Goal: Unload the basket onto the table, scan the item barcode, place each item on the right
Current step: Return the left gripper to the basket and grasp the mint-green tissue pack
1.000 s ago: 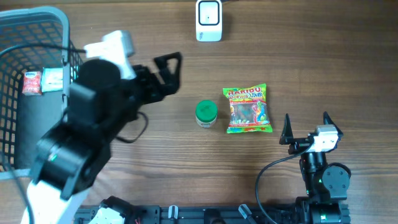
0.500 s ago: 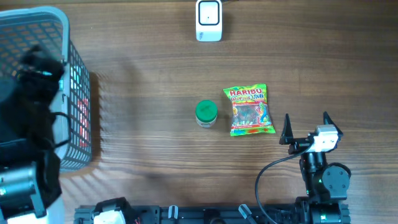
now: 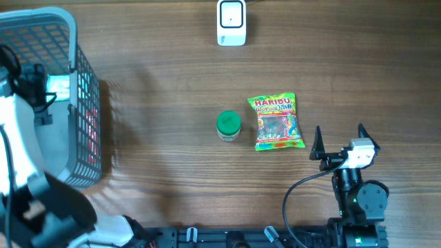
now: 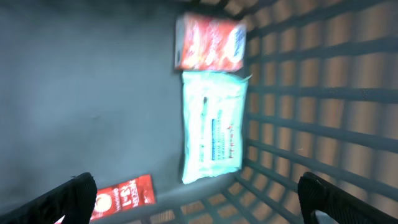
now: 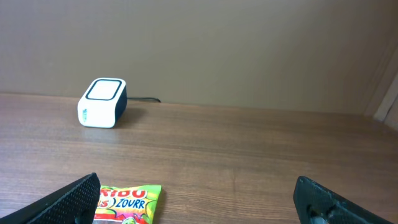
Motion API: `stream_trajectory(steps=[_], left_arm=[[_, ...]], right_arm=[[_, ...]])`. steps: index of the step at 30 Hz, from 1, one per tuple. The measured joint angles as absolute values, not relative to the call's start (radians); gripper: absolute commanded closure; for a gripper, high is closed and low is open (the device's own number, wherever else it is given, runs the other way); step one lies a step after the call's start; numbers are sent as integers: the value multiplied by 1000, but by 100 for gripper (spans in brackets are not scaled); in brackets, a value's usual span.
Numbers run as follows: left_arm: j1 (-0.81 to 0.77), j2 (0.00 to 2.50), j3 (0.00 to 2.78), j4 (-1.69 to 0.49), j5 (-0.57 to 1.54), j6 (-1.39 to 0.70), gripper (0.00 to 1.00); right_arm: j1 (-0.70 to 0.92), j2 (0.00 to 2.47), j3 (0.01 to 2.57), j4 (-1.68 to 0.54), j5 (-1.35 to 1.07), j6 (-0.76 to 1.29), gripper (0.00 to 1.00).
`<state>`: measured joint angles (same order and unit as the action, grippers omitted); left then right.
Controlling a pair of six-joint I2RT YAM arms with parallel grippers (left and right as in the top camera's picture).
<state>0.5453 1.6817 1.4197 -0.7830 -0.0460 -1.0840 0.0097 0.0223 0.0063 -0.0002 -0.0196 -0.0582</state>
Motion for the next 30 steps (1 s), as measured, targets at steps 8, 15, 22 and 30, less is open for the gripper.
stream_trajectory(steps=[8, 15, 22, 30], left_arm=[[542, 1967, 1420, -627, 32, -1082, 0], [497, 2001, 1422, -557, 36, -1067, 6], [464, 2049, 1455, -548, -2, -1044, 68], [466, 2070, 1493, -600, -9, -942, 96]], right_arm=[[10, 22, 6, -1, -19, -58, 0], [10, 22, 6, 0, -20, -58, 0], [10, 22, 6, 0, -20, -58, 0], [10, 22, 6, 0, -20, -58, 0]])
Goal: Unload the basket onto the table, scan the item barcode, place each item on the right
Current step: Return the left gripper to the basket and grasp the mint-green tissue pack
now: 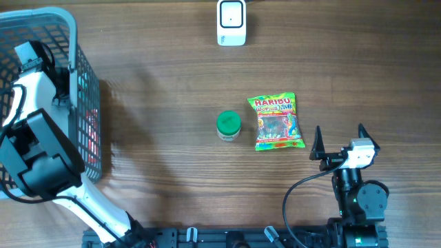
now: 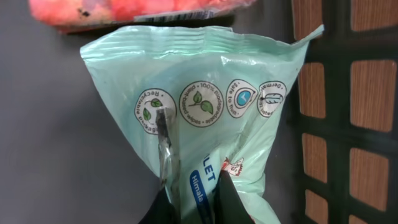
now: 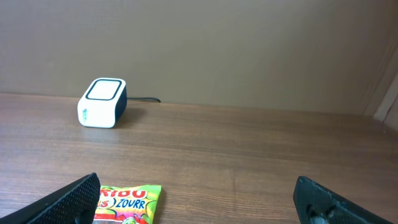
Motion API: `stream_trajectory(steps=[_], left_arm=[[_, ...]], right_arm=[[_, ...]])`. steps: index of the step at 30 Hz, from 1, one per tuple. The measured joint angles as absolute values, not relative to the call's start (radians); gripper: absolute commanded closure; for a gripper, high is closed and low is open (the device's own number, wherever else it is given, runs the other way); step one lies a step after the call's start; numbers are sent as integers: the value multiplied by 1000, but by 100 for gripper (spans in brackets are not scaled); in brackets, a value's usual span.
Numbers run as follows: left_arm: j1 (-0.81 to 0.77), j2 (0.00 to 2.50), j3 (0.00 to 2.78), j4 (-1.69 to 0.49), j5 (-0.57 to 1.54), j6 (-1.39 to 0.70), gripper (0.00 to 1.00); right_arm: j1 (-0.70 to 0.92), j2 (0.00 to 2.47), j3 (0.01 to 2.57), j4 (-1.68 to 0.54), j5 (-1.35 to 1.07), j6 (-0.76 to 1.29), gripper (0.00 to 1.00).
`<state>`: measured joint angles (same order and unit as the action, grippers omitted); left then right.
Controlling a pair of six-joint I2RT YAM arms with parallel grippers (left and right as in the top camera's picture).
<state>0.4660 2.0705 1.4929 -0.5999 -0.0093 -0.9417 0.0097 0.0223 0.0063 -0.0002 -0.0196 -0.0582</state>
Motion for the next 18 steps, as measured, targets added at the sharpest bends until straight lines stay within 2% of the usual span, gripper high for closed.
stream_trajectory(steps=[6, 14, 16, 18], left_arm=[[509, 1890, 1412, -759, -4, -896, 96], [555, 1105, 1438, -776, -4, -891, 96], [507, 921, 1452, -846, 22, -891, 96], [432, 842, 1456, -962, 37, -891, 96]], right_arm=[[10, 22, 6, 0, -19, -58, 1], [10, 22, 6, -1, -20, -58, 0], [10, 22, 6, -1, -19, -58, 0], [10, 22, 6, 0, -19, -58, 0]])
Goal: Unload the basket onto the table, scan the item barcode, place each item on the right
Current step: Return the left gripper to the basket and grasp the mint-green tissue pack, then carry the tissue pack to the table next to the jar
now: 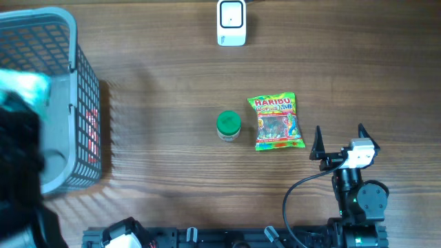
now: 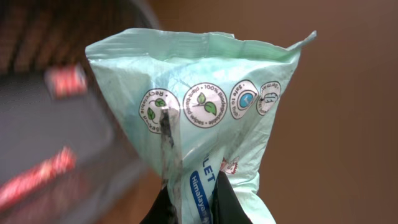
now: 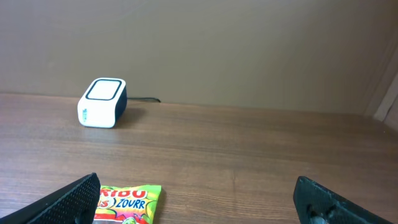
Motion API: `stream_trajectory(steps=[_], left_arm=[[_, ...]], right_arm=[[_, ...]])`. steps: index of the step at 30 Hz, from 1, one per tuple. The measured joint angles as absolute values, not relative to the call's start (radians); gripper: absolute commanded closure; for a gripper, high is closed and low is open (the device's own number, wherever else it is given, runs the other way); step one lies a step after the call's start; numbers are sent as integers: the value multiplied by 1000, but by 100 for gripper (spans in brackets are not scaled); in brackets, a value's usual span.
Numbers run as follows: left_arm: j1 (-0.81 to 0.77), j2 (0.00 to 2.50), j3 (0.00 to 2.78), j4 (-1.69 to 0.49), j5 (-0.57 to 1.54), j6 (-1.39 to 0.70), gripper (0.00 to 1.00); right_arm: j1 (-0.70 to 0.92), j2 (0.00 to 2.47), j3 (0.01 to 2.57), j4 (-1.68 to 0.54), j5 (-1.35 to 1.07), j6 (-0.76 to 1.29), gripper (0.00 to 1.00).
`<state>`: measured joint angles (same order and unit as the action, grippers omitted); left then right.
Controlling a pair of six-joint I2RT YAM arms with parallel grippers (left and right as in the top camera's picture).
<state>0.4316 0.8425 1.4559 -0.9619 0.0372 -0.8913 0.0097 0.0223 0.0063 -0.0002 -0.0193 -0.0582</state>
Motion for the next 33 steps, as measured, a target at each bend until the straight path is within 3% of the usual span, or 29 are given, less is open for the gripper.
stream_trajectory(steps=[4, 13, 17, 23, 24, 25, 26, 27, 31, 32, 33], left_arm=[[222, 846, 1415, -1142, 81, -891, 96], [-366, 1177, 1232, -1080, -91, -869, 96], [-495, 1461, 1221, -1011, -167, -882, 96], [-558, 1818, 1216, -926, -187, -885, 96], [-565, 1856, 1215, -918, -187, -885, 87], [-570, 1875, 1214, -916, -192, -884, 34], [-571, 1876, 1214, -912, -197, -876, 7], [-571, 1875, 1215, -915, -199, -861, 0], [-567, 1848, 1270, -1057, -231, -829, 1], [-564, 1825, 1296, -1079, -241, -823, 15], [-562, 1804, 1322, -1093, -246, -820, 43]], right_arm=[[10, 22, 6, 0, -20, -58, 0], [10, 22, 6, 0, -19, -58, 0], [10, 22, 6, 0, -20, -58, 0], [10, 22, 6, 0, -20, -58, 0], [10, 22, 6, 0, -20, -59, 0], [10, 22, 6, 0, -20, -59, 0], [10, 22, 6, 0, -20, -58, 0], [10, 22, 6, -1, -20, -58, 0], [10, 22, 6, -1, -20, -58, 0], [10, 22, 6, 0, -20, -58, 0], [10, 22, 6, 0, -20, -58, 0]])
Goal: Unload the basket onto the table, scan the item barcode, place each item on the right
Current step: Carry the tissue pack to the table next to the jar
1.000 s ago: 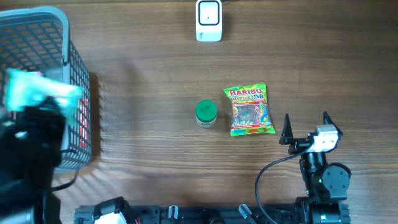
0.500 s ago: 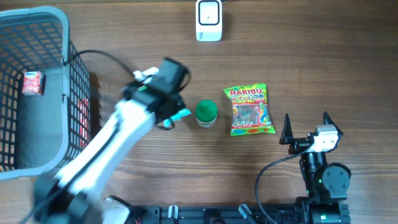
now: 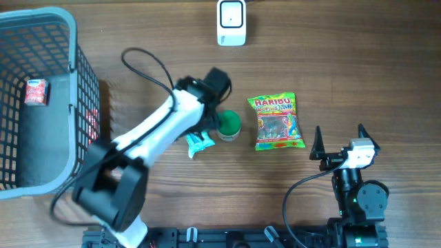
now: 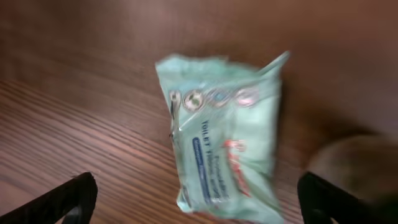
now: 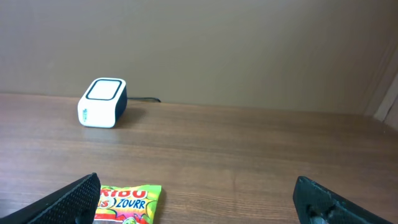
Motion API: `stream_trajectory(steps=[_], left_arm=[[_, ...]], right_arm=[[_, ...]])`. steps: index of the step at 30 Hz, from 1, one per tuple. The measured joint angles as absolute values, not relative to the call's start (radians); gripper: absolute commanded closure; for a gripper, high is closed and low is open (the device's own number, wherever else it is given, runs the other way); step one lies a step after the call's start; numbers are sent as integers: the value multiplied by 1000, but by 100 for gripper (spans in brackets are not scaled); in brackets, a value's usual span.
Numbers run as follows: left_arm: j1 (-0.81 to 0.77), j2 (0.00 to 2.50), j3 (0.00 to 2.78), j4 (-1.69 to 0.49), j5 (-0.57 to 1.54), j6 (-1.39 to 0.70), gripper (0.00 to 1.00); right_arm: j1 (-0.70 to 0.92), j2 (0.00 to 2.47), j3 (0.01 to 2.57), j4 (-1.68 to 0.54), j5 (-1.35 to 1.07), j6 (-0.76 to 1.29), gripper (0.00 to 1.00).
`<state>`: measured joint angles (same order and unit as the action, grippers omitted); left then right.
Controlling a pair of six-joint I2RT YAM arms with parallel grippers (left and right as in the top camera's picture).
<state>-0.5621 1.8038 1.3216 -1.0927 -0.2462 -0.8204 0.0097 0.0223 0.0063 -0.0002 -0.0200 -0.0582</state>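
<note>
A mint-green wipes packet (image 3: 200,143) lies flat on the wooden table, just left of a green-lidded jar (image 3: 228,125). In the left wrist view the packet (image 4: 224,155) sits between and below my wide-spread fingers (image 4: 78,196), touching neither. My left gripper (image 4: 199,202) is open over it, with its arm (image 3: 158,131) reaching across the table. The white barcode scanner (image 3: 231,22) stands at the far edge, also in the right wrist view (image 5: 102,102). My right gripper (image 5: 199,205) is open and holds nothing, near the front right (image 3: 339,145).
A Haribo bag (image 3: 276,121) lies right of the jar, its top edge in the right wrist view (image 5: 127,202). A grey wire basket (image 3: 76,103) stands at the far left with a red packet (image 3: 36,91) inside. The left arm's black cable (image 3: 148,62) loops over the table.
My left gripper was shut on the mint packet, held up by the basket. Now the packet lies on the table beside the jar and the gripper is open over it. The right arm is unchanged.
My left gripper was open above the packets inside the basket. Then it was shut on the mint packet in the basket, then held it clear of the basket. Now the packet lies let go mid-table. The right gripper has stayed open in place.
</note>
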Motion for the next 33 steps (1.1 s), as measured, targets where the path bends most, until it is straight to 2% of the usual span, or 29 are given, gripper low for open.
stream_trajectory(steps=[1, 2, 5, 14, 22, 33], left_arm=[[-561, 1771, 1349, -1097, -251, -822, 73], [-560, 1732, 1373, -1092, -256, -817, 96], [-560, 1621, 1407, -1066, -257, -812, 96], [-560, 1625, 1289, -1076, -238, -949, 96], [-560, 1666, 1007, -795, -106, -1008, 96], [-560, 1707, 992, -748, -67, -997, 96]], right_arm=[[10, 22, 6, 0, -20, -58, 0], [10, 22, 6, 0, -20, -58, 0], [10, 22, 6, 0, -20, -58, 0], [10, 22, 6, 0, -20, -59, 0], [10, 22, 6, 0, -20, -58, 0], [10, 22, 6, 0, -20, -58, 0]])
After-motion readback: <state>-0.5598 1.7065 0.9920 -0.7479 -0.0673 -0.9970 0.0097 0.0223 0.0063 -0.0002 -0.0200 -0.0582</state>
